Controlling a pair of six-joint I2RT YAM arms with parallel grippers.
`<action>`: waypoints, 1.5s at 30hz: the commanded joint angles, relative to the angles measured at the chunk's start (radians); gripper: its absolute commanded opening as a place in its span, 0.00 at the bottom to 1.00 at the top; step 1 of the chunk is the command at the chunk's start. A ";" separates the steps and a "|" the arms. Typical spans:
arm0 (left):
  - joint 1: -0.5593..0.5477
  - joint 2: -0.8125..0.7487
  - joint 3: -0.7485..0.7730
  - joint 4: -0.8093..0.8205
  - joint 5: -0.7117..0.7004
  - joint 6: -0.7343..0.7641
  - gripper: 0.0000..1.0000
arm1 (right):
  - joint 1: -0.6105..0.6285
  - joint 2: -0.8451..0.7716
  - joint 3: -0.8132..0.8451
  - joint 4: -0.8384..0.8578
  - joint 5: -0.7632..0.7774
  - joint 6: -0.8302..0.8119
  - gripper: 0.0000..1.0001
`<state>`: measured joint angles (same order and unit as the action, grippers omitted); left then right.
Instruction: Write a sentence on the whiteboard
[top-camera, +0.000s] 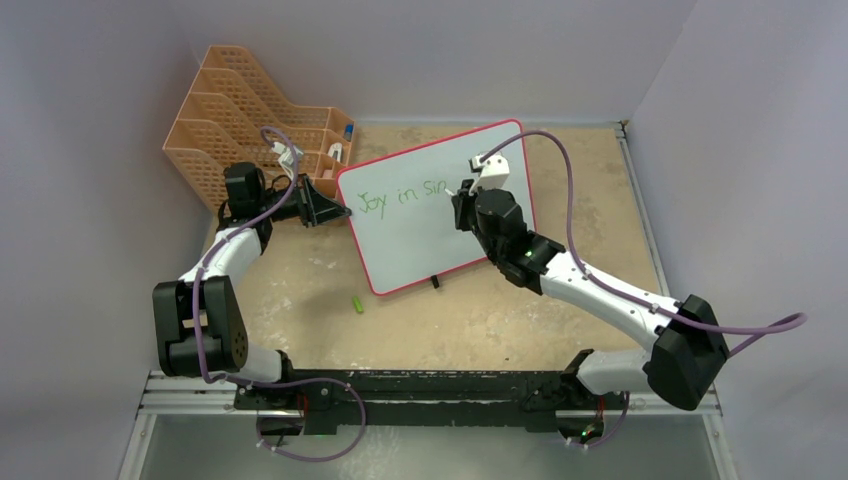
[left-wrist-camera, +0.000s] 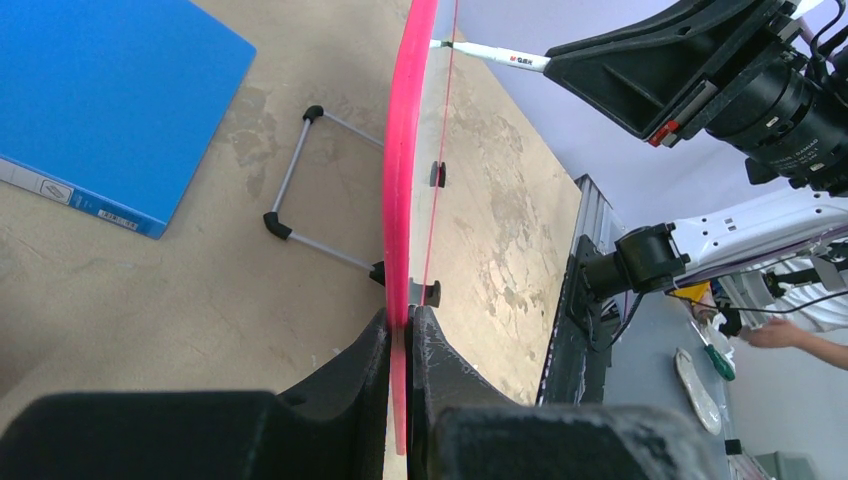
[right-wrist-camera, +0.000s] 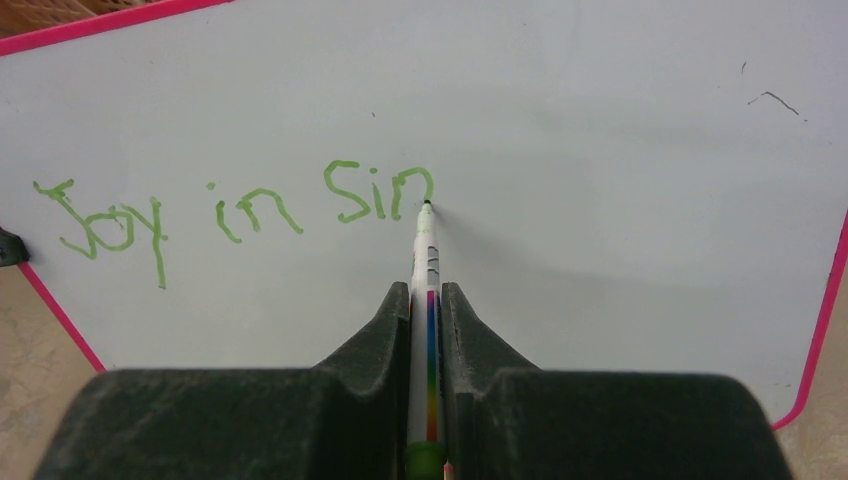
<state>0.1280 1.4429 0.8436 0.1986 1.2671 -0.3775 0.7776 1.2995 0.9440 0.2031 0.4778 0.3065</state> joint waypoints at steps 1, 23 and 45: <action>-0.011 -0.027 0.026 0.005 0.000 0.020 0.00 | -0.007 -0.011 -0.004 -0.045 -0.010 0.009 0.00; -0.012 -0.027 0.027 0.007 0.000 0.020 0.00 | -0.006 -0.058 0.013 0.031 0.034 -0.009 0.00; -0.012 -0.027 0.028 0.007 0.001 0.020 0.00 | -0.009 -0.003 0.042 0.093 0.033 -0.032 0.00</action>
<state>0.1276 1.4395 0.8433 0.1951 1.2682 -0.3775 0.7753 1.2938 0.9451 0.2420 0.4847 0.2871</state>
